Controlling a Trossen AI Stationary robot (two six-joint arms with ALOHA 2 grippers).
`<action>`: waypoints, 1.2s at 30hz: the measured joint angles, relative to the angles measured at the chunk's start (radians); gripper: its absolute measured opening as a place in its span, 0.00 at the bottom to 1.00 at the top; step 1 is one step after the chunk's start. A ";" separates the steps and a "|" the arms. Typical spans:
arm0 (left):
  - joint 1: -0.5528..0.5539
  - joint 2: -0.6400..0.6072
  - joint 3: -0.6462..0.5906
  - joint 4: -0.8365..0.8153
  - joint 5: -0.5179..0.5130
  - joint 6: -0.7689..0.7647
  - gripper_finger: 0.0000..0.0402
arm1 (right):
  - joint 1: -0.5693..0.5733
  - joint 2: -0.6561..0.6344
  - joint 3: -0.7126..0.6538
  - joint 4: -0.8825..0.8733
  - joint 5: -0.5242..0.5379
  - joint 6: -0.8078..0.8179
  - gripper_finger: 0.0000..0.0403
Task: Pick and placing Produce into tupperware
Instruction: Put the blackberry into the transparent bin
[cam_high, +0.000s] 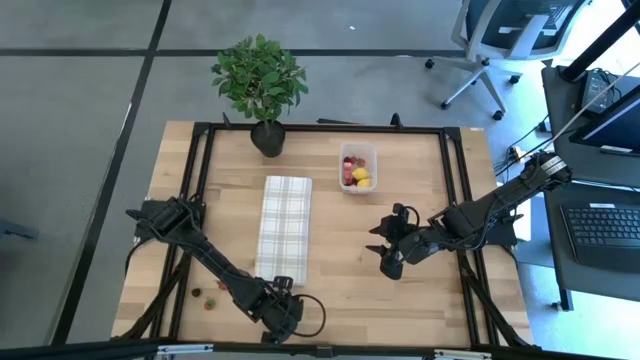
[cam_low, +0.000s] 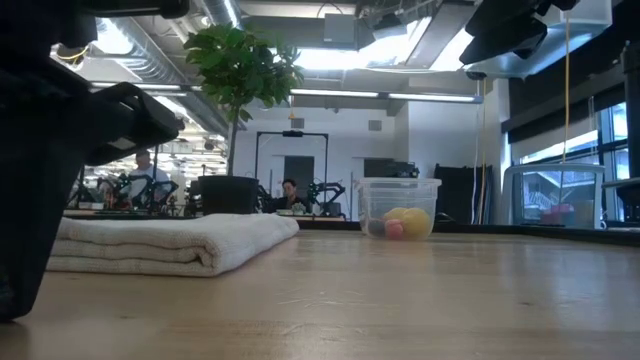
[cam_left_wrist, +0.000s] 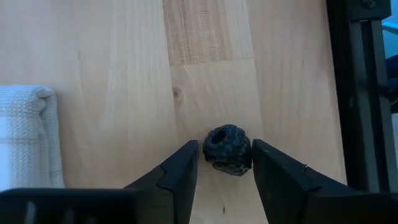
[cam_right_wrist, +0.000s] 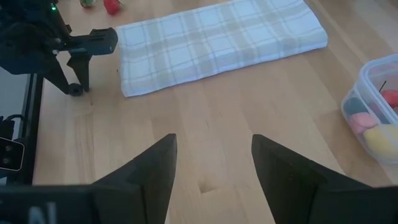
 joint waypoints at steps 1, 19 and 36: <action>0.000 0.000 0.000 -0.001 -0.006 0.000 0.34 | 0.000 0.000 0.000 0.000 0.000 0.000 0.52; 0.013 0.002 -0.002 -0.001 -0.005 0.002 0.09 | 0.000 0.000 0.000 -0.004 0.000 0.000 0.52; 0.034 0.002 -0.002 0.005 0.061 0.003 0.05 | 0.003 0.020 0.000 0.074 -0.001 0.070 0.52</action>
